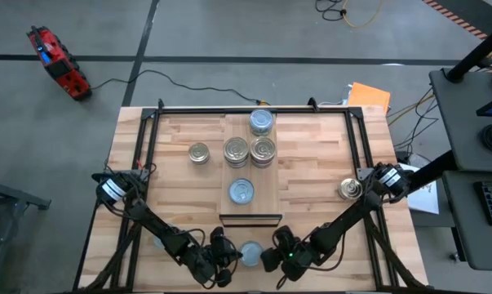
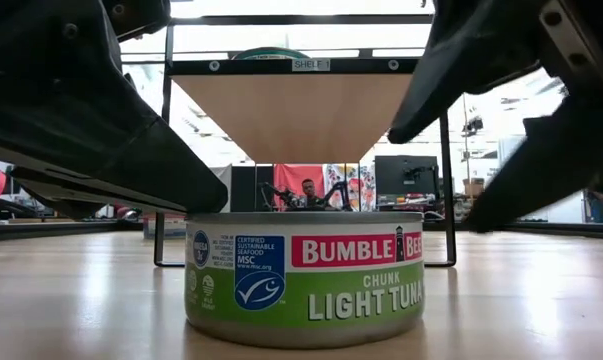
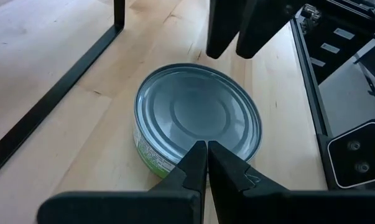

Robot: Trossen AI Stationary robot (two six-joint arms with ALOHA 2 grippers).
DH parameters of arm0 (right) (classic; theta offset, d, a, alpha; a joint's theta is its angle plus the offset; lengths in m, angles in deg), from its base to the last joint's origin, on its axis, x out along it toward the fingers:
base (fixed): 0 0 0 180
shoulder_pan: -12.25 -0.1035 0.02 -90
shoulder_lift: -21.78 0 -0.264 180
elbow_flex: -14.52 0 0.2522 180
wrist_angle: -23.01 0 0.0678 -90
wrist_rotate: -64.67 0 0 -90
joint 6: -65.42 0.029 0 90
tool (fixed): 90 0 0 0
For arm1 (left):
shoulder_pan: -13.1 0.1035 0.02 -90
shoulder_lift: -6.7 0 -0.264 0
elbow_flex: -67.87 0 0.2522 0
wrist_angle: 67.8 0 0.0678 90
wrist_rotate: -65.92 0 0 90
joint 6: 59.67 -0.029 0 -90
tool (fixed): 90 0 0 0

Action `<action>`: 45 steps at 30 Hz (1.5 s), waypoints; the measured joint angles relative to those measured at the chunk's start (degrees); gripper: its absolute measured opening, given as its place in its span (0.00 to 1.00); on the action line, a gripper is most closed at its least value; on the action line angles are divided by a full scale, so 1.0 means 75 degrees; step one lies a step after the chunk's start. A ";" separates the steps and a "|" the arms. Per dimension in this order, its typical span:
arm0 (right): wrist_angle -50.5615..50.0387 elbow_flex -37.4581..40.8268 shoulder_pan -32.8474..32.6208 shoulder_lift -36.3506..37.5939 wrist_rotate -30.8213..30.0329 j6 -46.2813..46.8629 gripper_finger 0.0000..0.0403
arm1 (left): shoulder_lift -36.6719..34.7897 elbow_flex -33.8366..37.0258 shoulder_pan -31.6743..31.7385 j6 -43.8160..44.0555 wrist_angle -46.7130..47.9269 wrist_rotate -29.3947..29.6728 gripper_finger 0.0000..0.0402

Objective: Stack canned seafood by type on shelf
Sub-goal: Stack the green tuna can on top of the green tuna can on the shelf

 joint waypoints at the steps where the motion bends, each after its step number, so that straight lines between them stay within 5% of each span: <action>1: 0.0008 0.0045 0.0000 -0.0003 -0.0003 0.0046 0.55 | 0.0003 0.0000 -0.0007 0.0003 -0.0002 0.0000 0.00; 12: 0.1868 0.0974 0.0012 -0.0079 -0.0066 0.0291 0.60 | 0.0003 0.0000 -0.0028 0.0029 0.0027 -0.0001 0.00; 45: 0.2141 0.1083 0.0213 -0.0114 -0.0069 -0.0086 0.72 | 0.0012 0.0050 -0.0088 0.0362 0.0116 0.0051 0.00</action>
